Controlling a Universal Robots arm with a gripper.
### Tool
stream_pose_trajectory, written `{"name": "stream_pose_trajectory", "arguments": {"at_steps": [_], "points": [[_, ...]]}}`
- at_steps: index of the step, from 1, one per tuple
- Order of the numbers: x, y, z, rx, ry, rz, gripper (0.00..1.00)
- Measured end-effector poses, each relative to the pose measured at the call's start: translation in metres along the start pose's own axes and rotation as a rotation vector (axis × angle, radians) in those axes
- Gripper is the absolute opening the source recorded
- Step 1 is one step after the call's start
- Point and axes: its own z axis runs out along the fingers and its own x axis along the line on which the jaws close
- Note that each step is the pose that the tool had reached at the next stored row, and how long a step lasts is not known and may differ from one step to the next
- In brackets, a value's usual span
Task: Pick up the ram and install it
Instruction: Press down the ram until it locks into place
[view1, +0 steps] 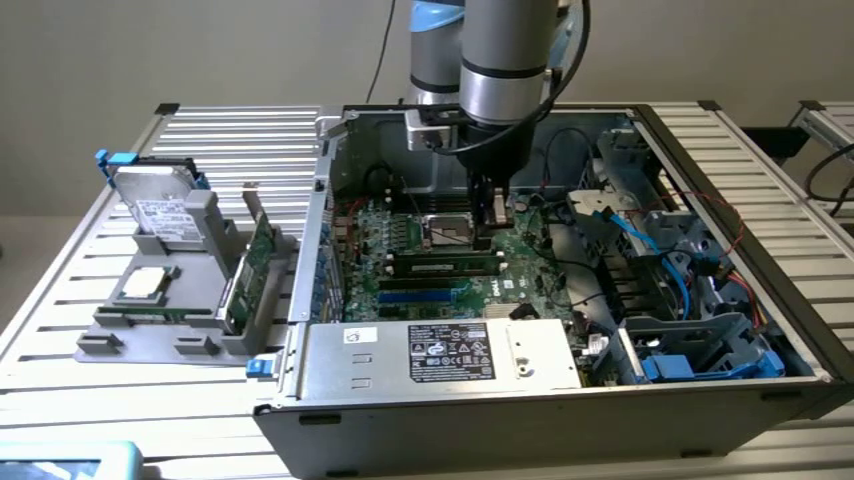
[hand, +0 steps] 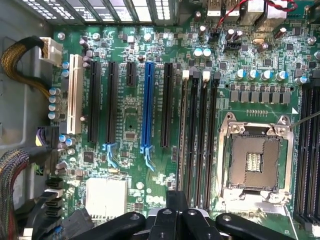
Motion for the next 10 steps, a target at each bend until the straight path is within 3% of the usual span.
{"name": "stream_pose_trajectory", "arguments": {"at_steps": [3,4,7,10], "points": [[0.0001,-0.0001,0.0017,-0.0028,-0.0264,0.0,0.11],[0.0004,-0.0001,0.0023,-0.0059,-0.0303,0.0,0.11],[0.0009,-0.0015,0.0048,-0.0155,-0.0311,0.0,0.11],[0.0007,-0.0028,0.0082,-0.0166,-0.031,0.007,0.11]]}}
